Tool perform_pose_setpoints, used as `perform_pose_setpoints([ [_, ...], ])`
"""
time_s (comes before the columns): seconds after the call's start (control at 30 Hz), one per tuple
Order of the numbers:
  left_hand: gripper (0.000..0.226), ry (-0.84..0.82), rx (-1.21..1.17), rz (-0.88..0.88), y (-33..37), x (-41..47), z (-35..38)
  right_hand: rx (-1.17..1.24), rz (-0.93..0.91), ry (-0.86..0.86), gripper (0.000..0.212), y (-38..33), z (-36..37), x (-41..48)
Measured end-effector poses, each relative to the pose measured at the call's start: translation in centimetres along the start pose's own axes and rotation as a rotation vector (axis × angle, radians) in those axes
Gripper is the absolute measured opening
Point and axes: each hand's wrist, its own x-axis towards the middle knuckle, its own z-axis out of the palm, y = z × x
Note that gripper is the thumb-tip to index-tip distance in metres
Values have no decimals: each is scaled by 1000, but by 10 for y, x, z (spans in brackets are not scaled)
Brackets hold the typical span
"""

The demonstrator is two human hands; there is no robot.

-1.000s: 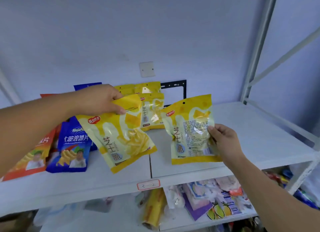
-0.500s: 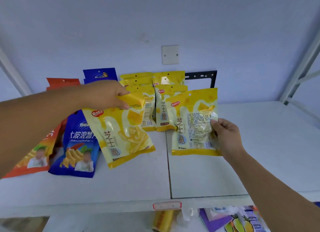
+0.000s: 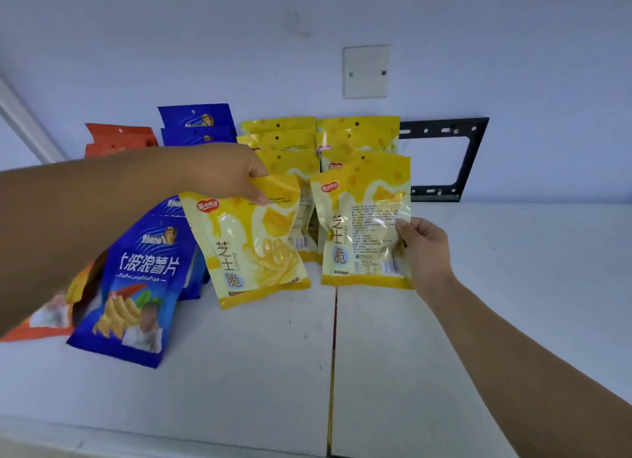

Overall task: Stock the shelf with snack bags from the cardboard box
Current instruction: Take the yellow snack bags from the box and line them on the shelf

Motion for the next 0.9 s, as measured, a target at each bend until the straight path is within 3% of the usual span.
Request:
perform_pose_setpoints([
  [0.23, 28, -19, 8, 9, -3, 43, 4, 10, 32, 50, 25, 17, 11, 15],
  [0.37, 39, 7, 54, 47, -6, 68, 13, 15, 36, 89, 20, 18, 18, 14],
  [0.57, 30, 36, 103, 122, -5, 84, 16, -14, 16, 183, 16, 23, 26, 10],
  [0.67, 44, 46, 130, 135, -5, 89, 18, -38, 14, 217, 17, 26, 28, 7],
  [0.9, 41, 78, 14, 153, -16, 89, 18, -100, -17, 251, 19, 25, 30, 8],
])
